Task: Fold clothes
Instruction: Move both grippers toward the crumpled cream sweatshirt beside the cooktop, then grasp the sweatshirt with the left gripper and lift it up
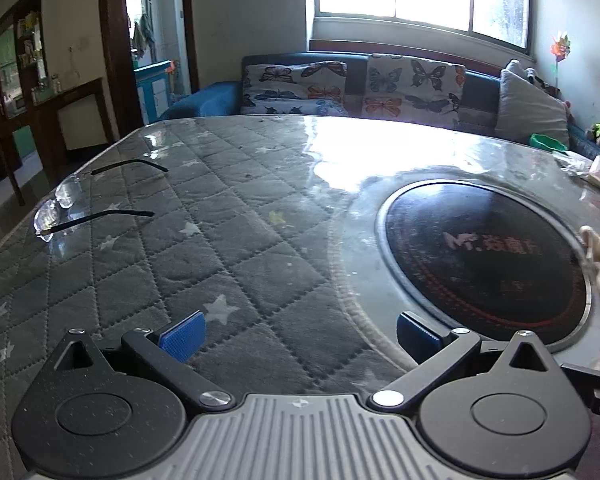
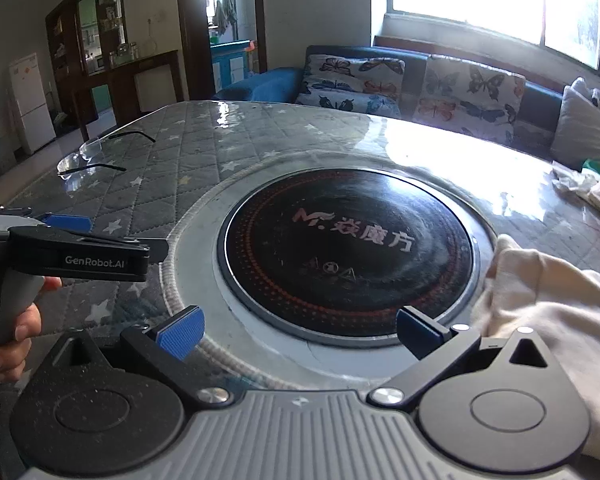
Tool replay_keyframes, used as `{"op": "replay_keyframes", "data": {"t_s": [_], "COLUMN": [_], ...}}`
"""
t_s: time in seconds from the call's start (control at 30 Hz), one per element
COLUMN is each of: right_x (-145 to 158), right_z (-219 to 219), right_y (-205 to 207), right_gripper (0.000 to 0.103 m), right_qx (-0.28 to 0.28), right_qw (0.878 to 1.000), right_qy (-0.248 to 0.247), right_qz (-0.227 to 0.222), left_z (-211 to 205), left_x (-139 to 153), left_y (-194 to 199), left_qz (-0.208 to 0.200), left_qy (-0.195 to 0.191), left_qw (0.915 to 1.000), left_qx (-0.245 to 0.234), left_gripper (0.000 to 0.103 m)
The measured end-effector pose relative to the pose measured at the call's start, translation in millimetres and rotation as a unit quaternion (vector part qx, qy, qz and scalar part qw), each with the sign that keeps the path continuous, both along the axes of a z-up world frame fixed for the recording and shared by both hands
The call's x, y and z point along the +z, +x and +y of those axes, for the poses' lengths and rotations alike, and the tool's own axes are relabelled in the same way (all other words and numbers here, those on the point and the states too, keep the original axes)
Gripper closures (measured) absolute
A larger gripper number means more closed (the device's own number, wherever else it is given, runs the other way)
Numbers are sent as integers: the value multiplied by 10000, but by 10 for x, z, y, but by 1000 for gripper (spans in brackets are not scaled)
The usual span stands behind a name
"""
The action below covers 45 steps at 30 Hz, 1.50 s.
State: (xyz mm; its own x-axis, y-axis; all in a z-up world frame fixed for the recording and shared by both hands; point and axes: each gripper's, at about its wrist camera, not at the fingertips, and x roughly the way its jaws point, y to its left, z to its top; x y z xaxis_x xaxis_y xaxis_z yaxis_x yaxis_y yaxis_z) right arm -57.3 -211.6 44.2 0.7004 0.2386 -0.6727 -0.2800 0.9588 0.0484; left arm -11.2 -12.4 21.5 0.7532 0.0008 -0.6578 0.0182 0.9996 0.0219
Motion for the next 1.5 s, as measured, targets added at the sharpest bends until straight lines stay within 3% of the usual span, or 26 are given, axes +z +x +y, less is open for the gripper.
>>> {"op": "replay_keyframes", "data": {"t_s": [0.43, 0.67, 0.77, 1.03, 1.17, 1.37, 1.5], "right_x": [196, 240, 263, 312, 316, 249, 148], "right_z": [-408, -829, -1023, -1718, -2145, -2544, -2706], "right_y": [-211, -297, -311, -275, -277, -249, -207], "right_gripper": [3, 12, 21, 40, 43, 43, 44], "right_qx": [-264, -567, -772, -1675, -2110, -2282, -2308], "right_qw": [9992, 9980, 9963, 9843, 9756, 9712, 9702], "right_qy": [-265, -273, -386, -565, -608, -679, -711], "right_qz": [-150, -73, -42, -44, -45, 62, 172], "left_z": [-597, -950, -1140, -1750, -2091, -2497, -2679], "left_x": [304, 356, 369, 516, 538, 430, 304], "left_y": [-27, 47, 63, 126, 165, 208, 225], "left_qz": [-134, -13, 3, -25, 31, 236, 461], "left_qy": [65, -11, 25, -102, -147, -9, 108], "left_qw": [9966, 9927, 9896, 9733, 9618, 9448, 9370], "left_qx": [-804, -1203, -1436, -2292, -2732, -3268, -3462], "left_gripper": [0, 0, 0, 1, 5, 11, 35]}}
